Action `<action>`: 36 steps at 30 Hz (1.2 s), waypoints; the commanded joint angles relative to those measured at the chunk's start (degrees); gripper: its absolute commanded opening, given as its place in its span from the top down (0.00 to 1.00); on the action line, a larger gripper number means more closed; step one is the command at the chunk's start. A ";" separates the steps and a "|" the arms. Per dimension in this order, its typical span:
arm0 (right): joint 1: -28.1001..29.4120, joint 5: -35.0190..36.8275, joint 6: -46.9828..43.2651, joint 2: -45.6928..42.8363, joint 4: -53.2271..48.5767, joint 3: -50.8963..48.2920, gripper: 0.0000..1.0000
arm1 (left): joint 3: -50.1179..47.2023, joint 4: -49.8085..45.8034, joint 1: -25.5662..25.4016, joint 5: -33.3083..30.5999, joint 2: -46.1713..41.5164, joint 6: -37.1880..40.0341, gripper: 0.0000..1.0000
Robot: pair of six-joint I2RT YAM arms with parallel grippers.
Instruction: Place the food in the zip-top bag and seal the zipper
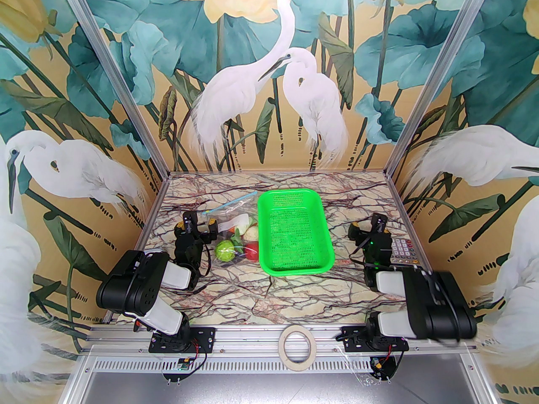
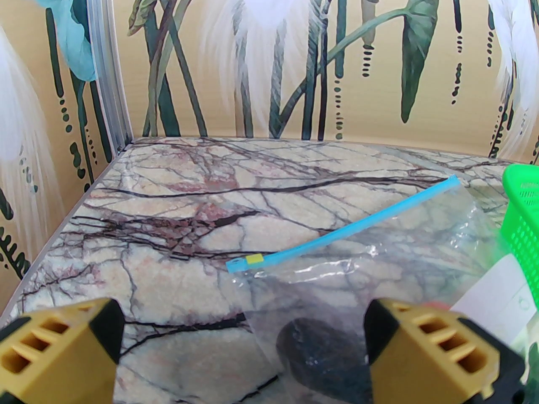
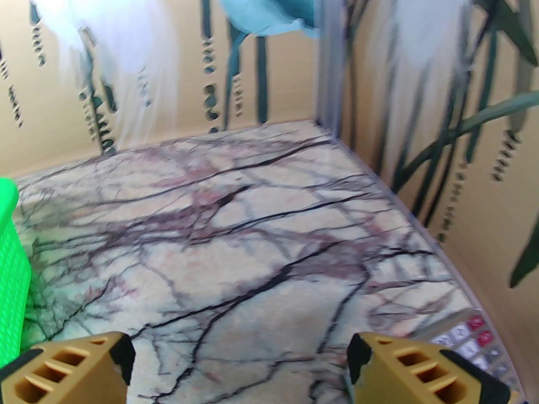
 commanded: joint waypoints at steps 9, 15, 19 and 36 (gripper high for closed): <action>-0.49 -6.19 -1.51 2.07 -9.10 9.86 0.01 | 3.46 -7.05 1.22 -0.49 -1.55 -2.09 0.00; 0.09 -5.02 -1.99 1.96 -9.12 9.77 0.01 | 4.46 -9.15 1.76 -1.58 -1.74 -3.14 0.00; 0.14 -5.09 -2.02 1.97 -9.20 9.74 0.01 | 4.45 -9.08 1.77 -1.59 -1.70 -3.12 0.00; 0.17 -5.06 -2.00 1.96 -9.13 9.81 0.01 | 3.85 -7.99 1.76 -1.16 -1.66 -2.79 0.00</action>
